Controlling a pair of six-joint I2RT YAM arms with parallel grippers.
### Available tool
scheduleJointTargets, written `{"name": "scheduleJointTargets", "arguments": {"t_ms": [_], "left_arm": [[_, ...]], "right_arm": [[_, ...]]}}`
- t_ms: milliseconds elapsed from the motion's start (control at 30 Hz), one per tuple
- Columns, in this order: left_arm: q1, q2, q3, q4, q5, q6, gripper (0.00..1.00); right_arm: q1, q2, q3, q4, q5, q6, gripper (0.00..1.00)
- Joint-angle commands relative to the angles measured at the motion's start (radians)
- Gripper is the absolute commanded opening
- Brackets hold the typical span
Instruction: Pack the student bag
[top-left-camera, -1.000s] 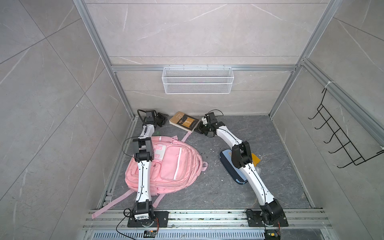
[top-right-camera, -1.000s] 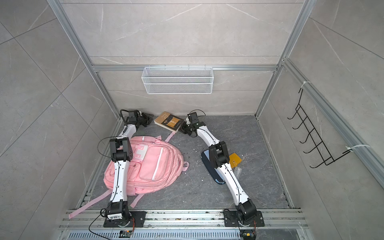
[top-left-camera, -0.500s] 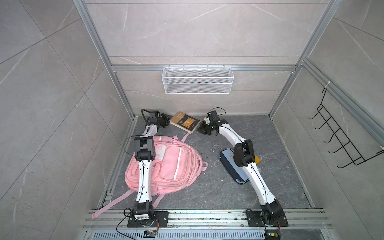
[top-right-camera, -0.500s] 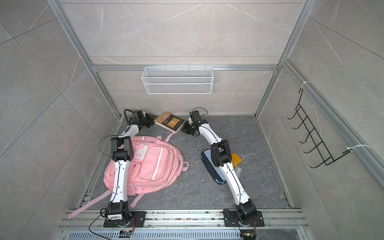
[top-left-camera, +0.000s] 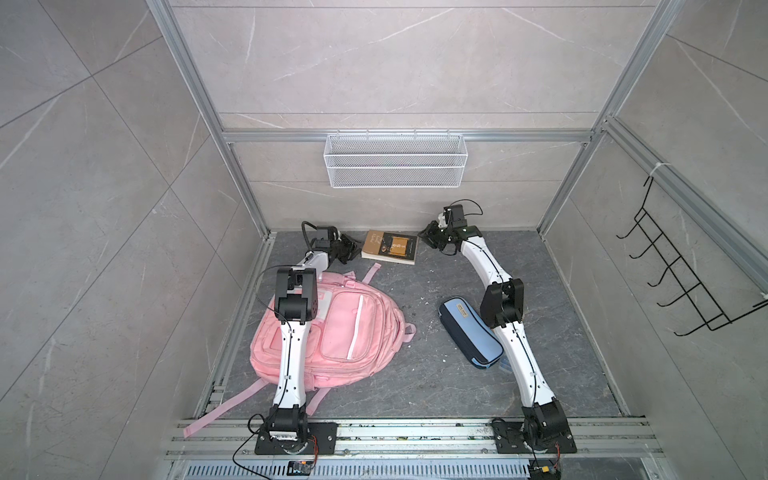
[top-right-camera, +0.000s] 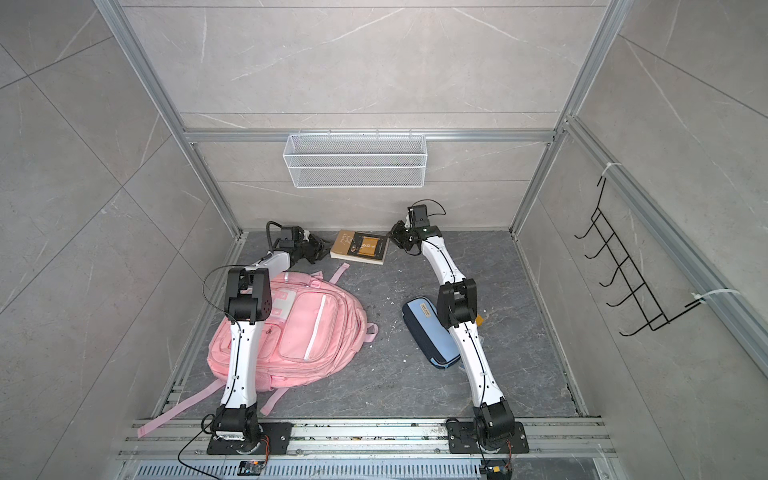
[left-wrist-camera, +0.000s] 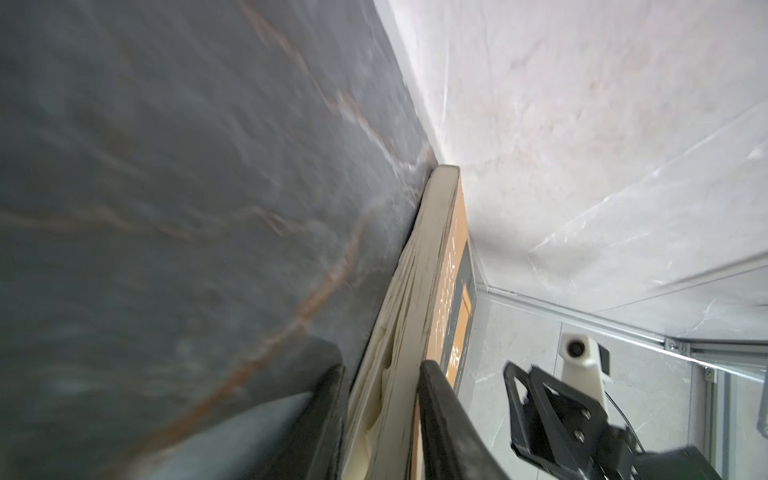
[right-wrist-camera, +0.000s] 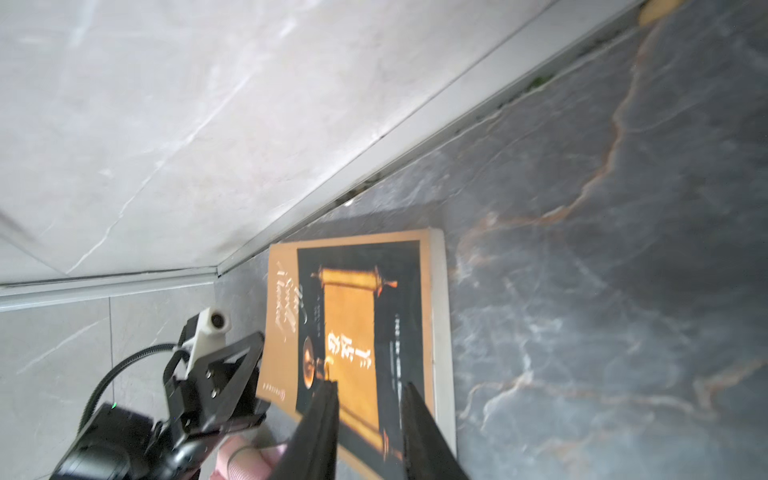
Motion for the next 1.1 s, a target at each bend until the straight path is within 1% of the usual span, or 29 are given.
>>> {"name": "scheduleJointTargets", "arguments": {"t_ms": [0,167,333,500,600,700,833,867,967,1067], "left_arm": [[-0.038,-0.021,-0.055,-0.094,-0.001,0.013,0.33],[-0.063,-0.023,-0.051,-0.088,0.002,0.000,0.33],[-0.090,-0.029,-0.054,-0.090,0.007,-0.009,0.33],[-0.123,-0.075,-0.135,-0.069,0.005,-0.008,0.32],[-0.148,-0.116,-0.201,-0.061,0.005,-0.002,0.32],[-0.168,-0.172,-0.284,-0.052,-0.002,0.003,0.31],[-0.195,-0.262,-0.425,-0.024,-0.013,0.006,0.31],[-0.204,-0.276,-0.460,-0.024,-0.015,0.010,0.31],[-0.229,-0.382,-0.574,-0.006,-0.025,0.011,0.31],[-0.246,-0.473,-0.676,-0.005,-0.033,0.019,0.31]], "right_arm": [[0.018,0.064,0.009,0.030,0.001,0.051,0.29],[0.016,0.051,-0.009,-0.074,0.057,0.003,0.29],[0.019,0.020,-0.057,-0.143,0.063,-0.036,0.25],[0.028,-0.028,-0.118,-0.218,0.066,-0.104,0.23],[0.030,-0.089,-0.209,-0.238,0.070,-0.138,0.22],[0.030,-0.209,-0.445,-0.181,0.069,-0.144,0.21],[0.028,-0.406,-0.808,-0.007,0.047,-0.117,0.22],[0.026,-0.435,-0.860,0.025,0.032,-0.108,0.22],[0.017,-0.537,-1.067,0.136,0.018,-0.091,0.22],[0.006,-0.612,-1.178,0.186,-0.003,-0.111,0.22]]}}
